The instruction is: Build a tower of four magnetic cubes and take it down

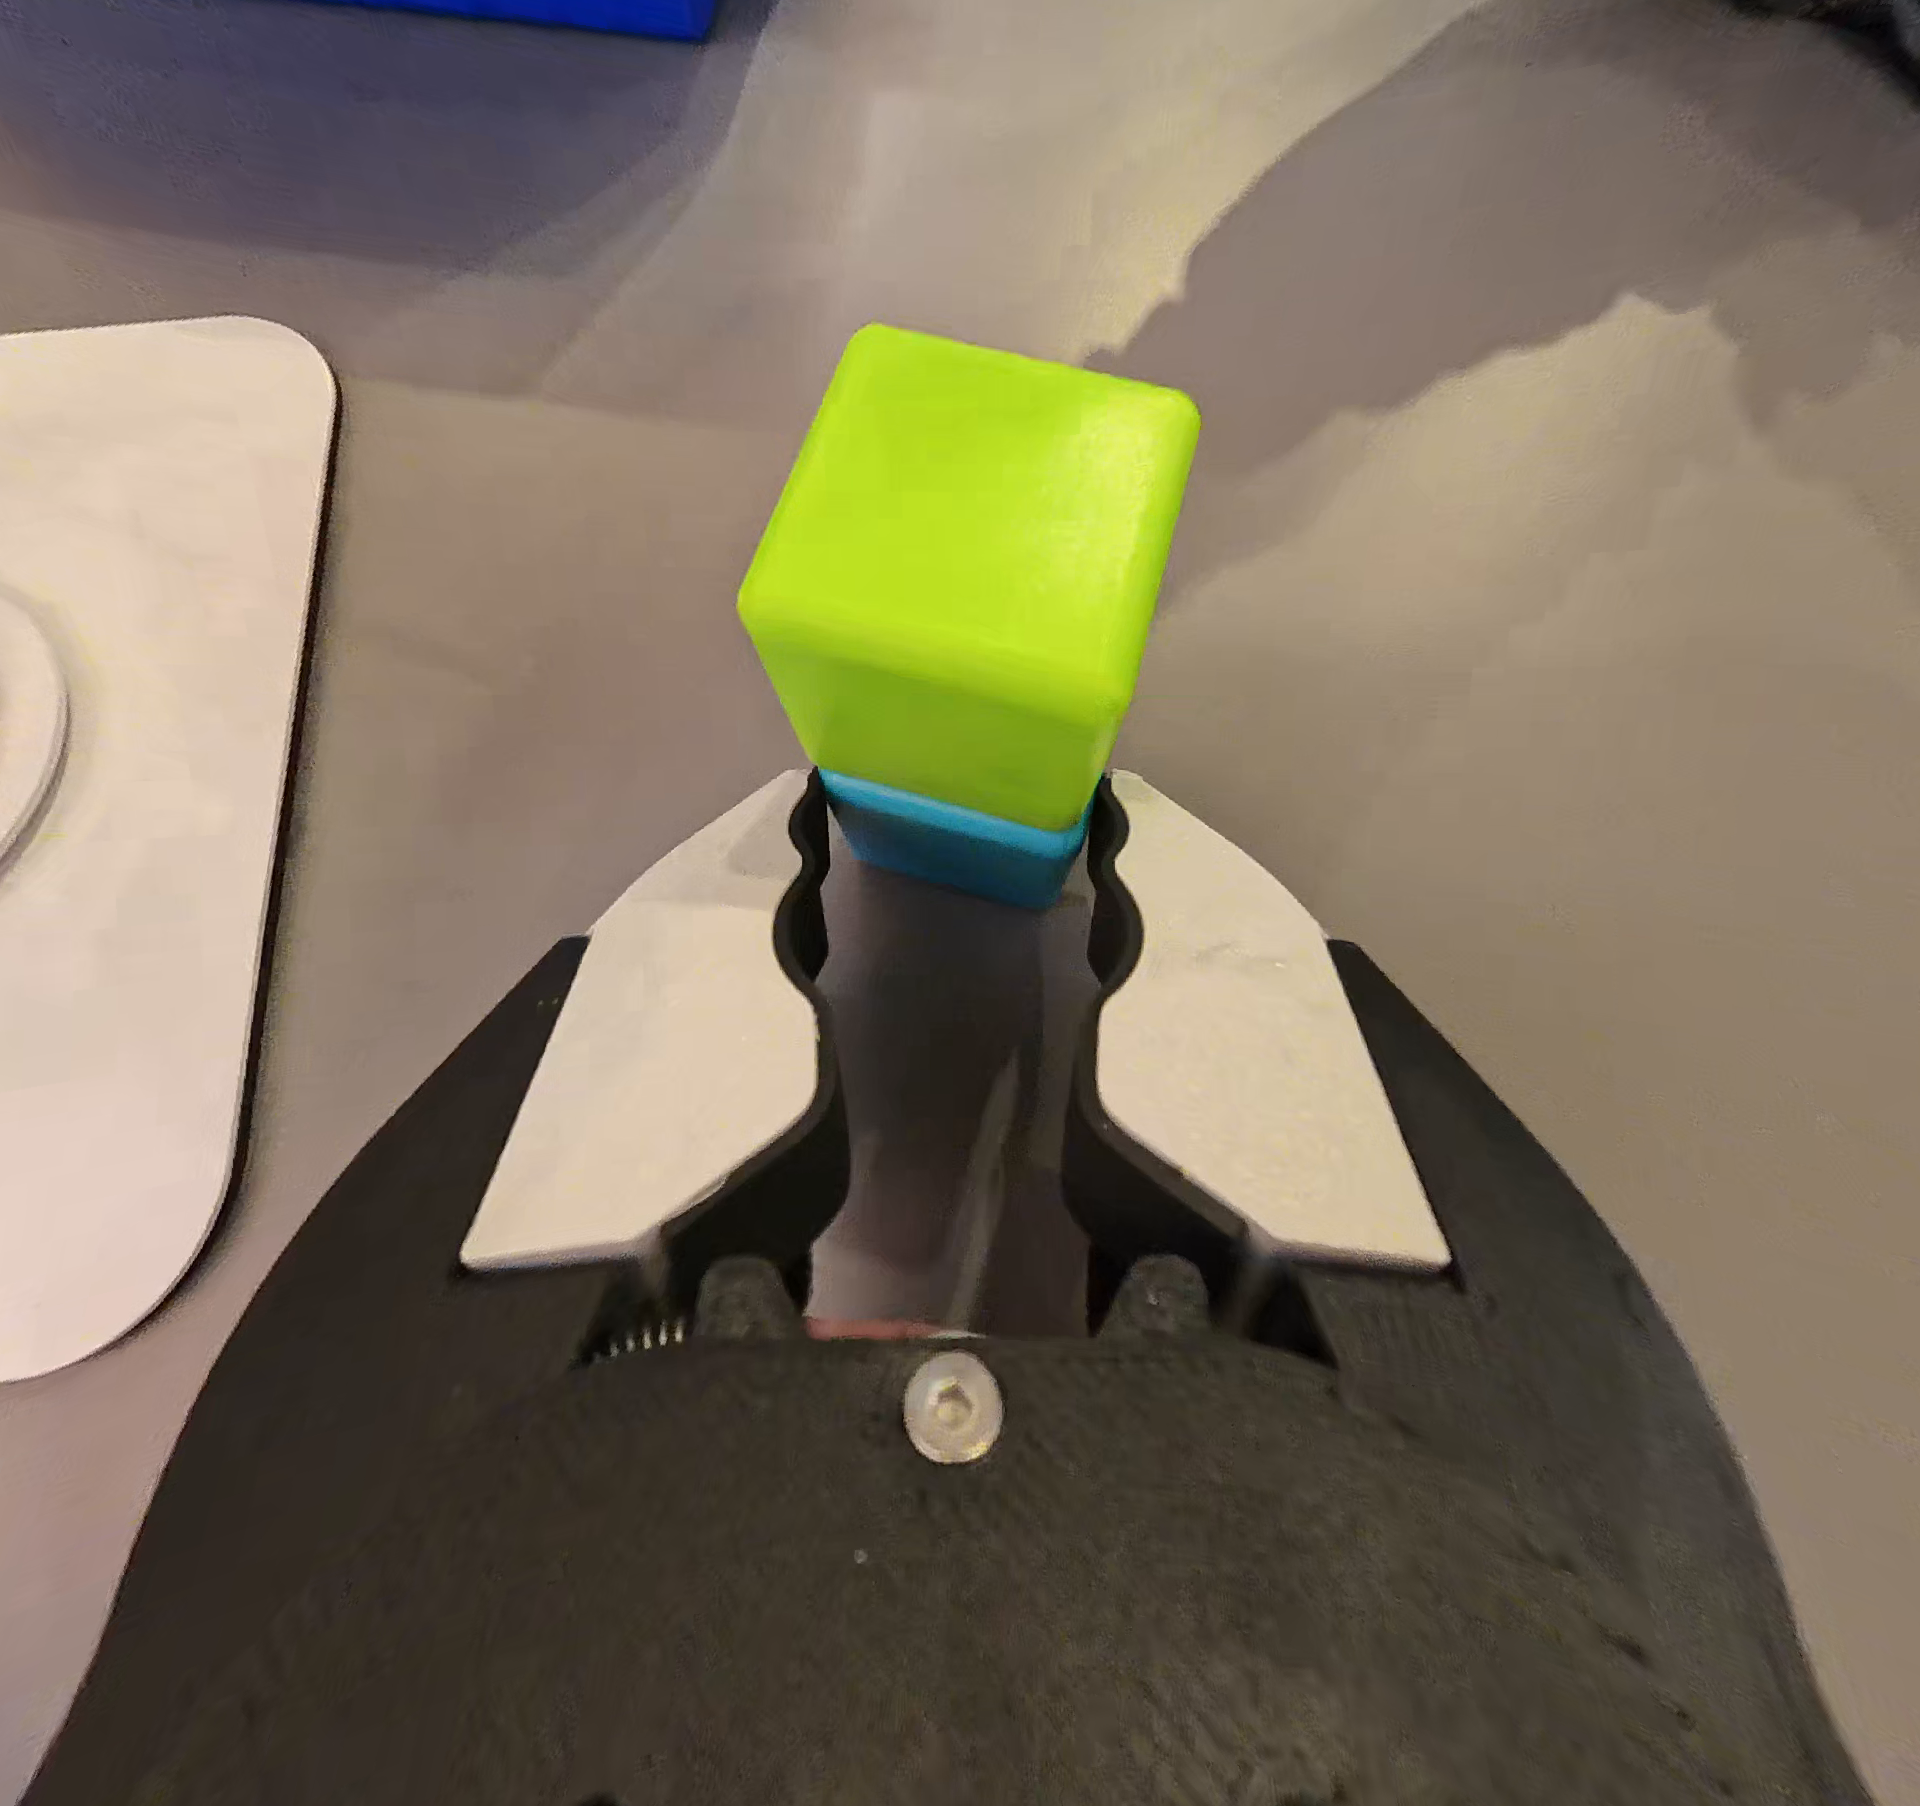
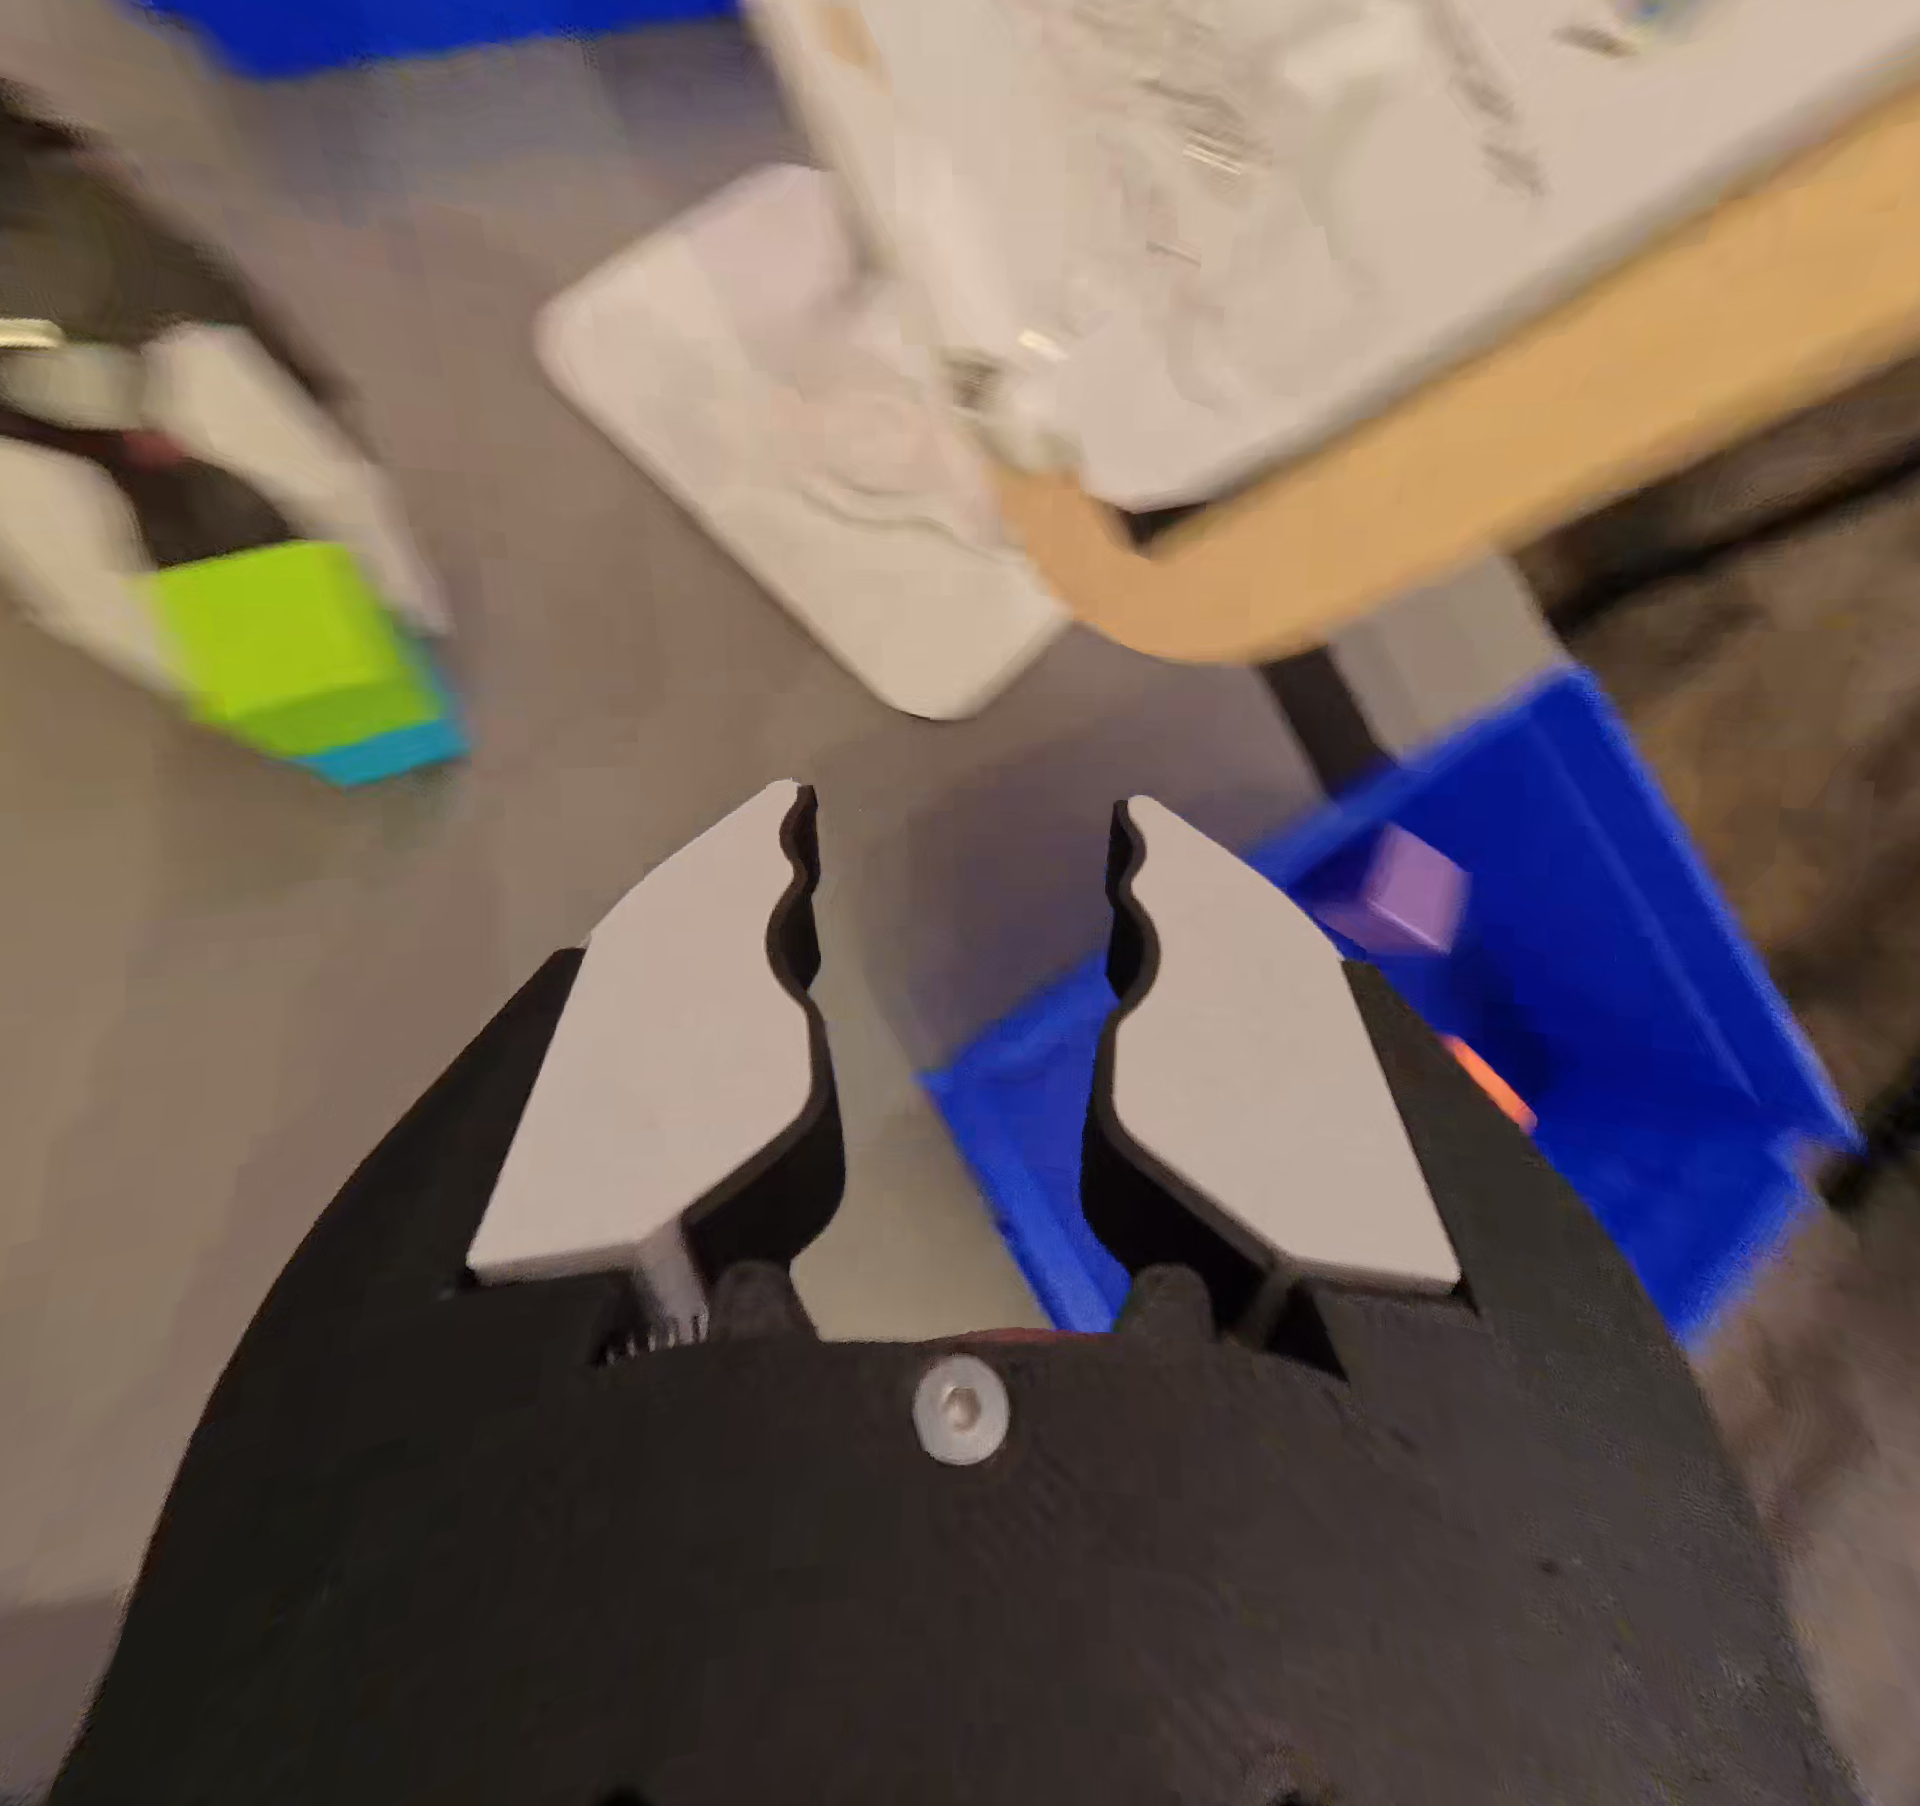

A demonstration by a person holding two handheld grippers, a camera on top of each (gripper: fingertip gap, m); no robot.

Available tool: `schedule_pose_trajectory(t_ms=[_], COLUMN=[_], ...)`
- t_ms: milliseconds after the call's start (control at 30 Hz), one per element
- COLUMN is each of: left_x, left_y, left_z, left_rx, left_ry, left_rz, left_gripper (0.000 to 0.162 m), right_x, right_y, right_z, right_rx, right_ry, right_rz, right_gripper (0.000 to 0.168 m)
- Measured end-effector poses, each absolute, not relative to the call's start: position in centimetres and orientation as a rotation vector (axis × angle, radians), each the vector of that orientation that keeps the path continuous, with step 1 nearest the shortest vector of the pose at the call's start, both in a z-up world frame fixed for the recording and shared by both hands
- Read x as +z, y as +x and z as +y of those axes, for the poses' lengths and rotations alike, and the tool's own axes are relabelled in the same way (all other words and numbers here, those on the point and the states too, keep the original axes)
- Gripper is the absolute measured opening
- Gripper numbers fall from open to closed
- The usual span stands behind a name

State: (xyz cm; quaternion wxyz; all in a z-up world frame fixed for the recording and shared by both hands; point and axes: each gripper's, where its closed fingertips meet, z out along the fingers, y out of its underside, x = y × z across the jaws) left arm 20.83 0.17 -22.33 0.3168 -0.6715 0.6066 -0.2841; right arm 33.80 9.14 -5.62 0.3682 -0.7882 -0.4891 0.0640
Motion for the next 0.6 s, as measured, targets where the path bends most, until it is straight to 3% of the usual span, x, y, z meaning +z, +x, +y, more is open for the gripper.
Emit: schedule_pose_trajectory(t_ms=[267, 400, 467, 600], left_x=[-22.3, -22.3, -22.3, -22.3], left_y=[20.9, 20.9, 20.9, 20.8], left_z=[0.4, 0.4, 0.4, 0.7], left_rx=[-0.716, -0.714, -0.716, -0.718], left_ry=[-1.775, -1.780, -1.783, -1.798], left_rz=[1.577, 1.570, 1.568, 1.551], left_gripper=[0.047, 0.047, 0.047, 0.047], right_x=[-14.7, -17.9, -18.8, -18.9], right_y=[22.8, 21.3, 20.6, 20.1], right_z=[1.0, 0.7, 0.3, 0.6], right_rx=[0.247, 0.291, 0.351, 0.396], right_ry=[-1.976, -2.033, -2.044, -2.037], right_rz=[-1.886, -1.954, -1.968, -1.955], right_gripper=[0.069, 0.063, 0.051, 0.050])
